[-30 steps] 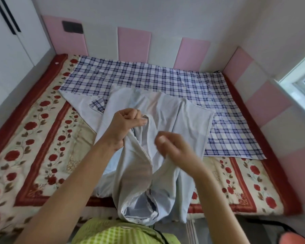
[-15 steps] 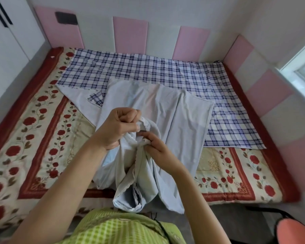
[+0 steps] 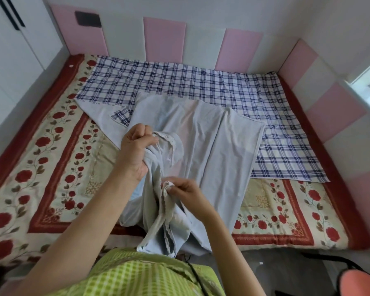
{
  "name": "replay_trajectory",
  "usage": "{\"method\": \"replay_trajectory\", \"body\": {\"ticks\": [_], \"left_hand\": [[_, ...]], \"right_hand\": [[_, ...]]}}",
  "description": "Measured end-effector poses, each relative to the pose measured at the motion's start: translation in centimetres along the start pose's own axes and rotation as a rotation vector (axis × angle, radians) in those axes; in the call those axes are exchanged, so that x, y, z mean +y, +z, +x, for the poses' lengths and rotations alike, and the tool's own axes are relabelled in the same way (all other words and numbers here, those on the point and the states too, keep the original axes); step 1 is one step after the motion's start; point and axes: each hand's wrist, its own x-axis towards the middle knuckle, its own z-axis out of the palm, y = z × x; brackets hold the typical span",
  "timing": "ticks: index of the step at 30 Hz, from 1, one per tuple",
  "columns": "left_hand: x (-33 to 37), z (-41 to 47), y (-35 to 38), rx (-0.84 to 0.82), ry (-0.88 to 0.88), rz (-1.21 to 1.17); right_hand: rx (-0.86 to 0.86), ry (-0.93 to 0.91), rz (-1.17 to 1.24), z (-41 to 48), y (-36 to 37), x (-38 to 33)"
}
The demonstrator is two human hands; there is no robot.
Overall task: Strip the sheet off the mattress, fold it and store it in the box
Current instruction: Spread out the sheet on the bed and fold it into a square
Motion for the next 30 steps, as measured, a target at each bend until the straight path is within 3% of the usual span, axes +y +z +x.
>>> {"method": "replay_trajectory", "body": {"ticks": [6,11,18,21,24,27,30], "left_hand": [[0.7,-0.7,0.0,-0.131,-0.052,-0.013],[0.6,-1.7,-0.1,-0.157,-0.096,-0.048],[-2.0,-2.5,0.4,0.161,-0.338,0.060],[-3.4,-2.8,0.8,0.216,-0.410,0.340],[-3.8,-3.5,1.9,0.234,-0.416,0.463],[-3.4,-4.6,3.0,0.150,-0.367,0.552],[-3.6,-4.9,2.1,-0.103,-0.298,0.642]], "right_hand": [[0.118,-0.114,0.107,0.5,1.6,-0.2],[0.417,-0.105,0.179,1.4,0.7,-0.2],[0.519,-0.105,0.211,1.1,-0.8,0.4],[0.460,-0.137,0.174,0.9,-0.4,-0.1],[0.486,-0.196,0.132,0.7,-0.8,0.0],[0.465,-0.203,0.085,0.6,-1.2,0.2],[0.419,-0.241,0.081,0.6,-1.0,-0.5]]}}
